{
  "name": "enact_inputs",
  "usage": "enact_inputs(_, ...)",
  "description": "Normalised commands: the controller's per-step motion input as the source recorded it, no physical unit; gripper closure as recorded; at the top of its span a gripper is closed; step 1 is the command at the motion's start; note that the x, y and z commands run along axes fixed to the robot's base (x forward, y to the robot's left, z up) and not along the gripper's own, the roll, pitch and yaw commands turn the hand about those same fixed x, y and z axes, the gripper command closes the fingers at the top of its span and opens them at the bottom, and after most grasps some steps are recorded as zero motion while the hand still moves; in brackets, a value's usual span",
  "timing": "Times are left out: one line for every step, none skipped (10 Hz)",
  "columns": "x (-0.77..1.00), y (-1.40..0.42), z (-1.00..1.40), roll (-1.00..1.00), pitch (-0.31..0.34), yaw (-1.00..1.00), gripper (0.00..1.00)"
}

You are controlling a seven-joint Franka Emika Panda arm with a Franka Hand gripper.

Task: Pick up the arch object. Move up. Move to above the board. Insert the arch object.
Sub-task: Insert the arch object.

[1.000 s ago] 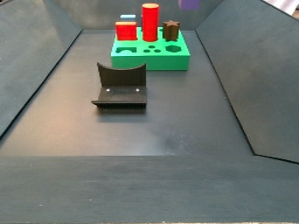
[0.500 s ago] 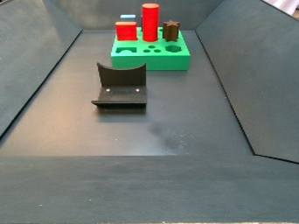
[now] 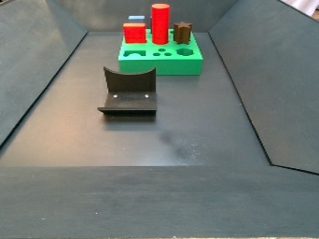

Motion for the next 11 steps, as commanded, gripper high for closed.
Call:
enact_inputs(0.23,0.09,0.03,0.00,0.106,-0.13,1.00)
enact_inputs(0.49,0.03,-0.05,0.00,0.073,-0.34,1.00)
enact_inputs(0.65,0.00,-0.14,-0.01,0.000,-0.41,1.00)
enact_inputs(0.74,0.00,-0.14,-0.02,0.000,-0.42,1.00)
enact_inputs(0.78,0.07,-0.19,0.00,0.000,-0.41,1.00)
enact_inputs(0.61,0.34,-0.15,0.00,0.003,-0.57,1.00)
enact_inputs(0.30,0.28,-0.09,0.00,0.076,-0.70,1.00)
enact_inputs(0.25,0.28,-0.11,0.00,0.106,-0.70,1.00)
enact_inputs(0.30,0.30,-0.13,0.00,0.104,-0.67,1.00)
enact_inputs(0.42,0.31,-0.25,0.01,0.031,-0.66,1.00)
enact_inputs(0.45,0.31,-0.34,0.03,0.020,-0.65,1.00)
